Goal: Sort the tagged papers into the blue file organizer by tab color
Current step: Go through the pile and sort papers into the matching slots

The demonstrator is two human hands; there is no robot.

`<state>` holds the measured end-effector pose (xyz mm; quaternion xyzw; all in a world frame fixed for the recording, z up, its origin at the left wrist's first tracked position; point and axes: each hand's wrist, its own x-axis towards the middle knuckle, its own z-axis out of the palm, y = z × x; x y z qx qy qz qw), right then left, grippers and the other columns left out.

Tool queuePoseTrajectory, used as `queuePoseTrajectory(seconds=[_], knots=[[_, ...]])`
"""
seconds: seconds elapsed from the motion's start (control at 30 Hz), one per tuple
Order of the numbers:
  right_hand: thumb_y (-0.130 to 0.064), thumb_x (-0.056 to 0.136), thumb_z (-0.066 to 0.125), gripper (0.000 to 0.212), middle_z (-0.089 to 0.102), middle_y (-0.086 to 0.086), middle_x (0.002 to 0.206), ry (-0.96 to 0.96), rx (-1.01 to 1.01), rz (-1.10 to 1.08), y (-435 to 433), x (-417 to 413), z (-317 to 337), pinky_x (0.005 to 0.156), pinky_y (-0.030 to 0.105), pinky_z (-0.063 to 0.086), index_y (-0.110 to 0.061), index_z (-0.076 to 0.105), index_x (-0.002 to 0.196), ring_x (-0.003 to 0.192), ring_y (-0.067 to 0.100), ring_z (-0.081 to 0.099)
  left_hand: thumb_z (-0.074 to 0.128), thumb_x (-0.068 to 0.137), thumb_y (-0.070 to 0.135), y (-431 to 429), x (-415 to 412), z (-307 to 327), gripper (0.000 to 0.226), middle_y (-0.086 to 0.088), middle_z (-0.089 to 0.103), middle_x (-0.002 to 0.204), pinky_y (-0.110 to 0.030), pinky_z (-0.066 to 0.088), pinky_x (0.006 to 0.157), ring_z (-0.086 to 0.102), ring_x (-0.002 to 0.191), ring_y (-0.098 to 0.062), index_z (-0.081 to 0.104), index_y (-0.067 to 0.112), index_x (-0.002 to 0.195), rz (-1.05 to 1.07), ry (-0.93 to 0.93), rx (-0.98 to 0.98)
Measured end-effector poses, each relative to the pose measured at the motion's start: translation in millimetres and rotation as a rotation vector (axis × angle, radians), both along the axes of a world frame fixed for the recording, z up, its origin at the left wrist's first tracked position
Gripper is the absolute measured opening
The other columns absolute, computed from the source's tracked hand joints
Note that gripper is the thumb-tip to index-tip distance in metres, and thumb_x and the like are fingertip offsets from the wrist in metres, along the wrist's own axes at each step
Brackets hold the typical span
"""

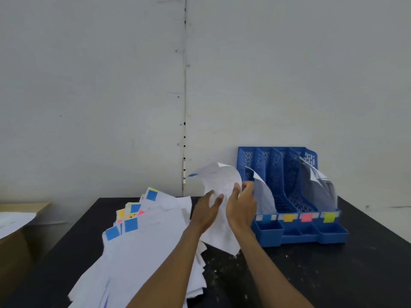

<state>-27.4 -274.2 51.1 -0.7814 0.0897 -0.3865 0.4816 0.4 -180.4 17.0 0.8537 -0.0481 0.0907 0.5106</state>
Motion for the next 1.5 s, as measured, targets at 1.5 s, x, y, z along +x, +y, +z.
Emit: queuePoseTrajectory(seconds=[1.5], knots=[[-0.014,0.099,0.048,0.019,0.068,0.007,0.102,0.576,-0.534,0.129,-135,96,-46,0.069,0.023,0.047,-0.008,0.065,0.102,0.091,0.018,0.065,0.036,0.088,0.073,-179,117,18,0.08,0.001,0.038,0.149,-0.04,0.032,0.114,0.043,0.132,-0.016,0.022,0.028,0.152,-0.44,0.092,-0.423]])
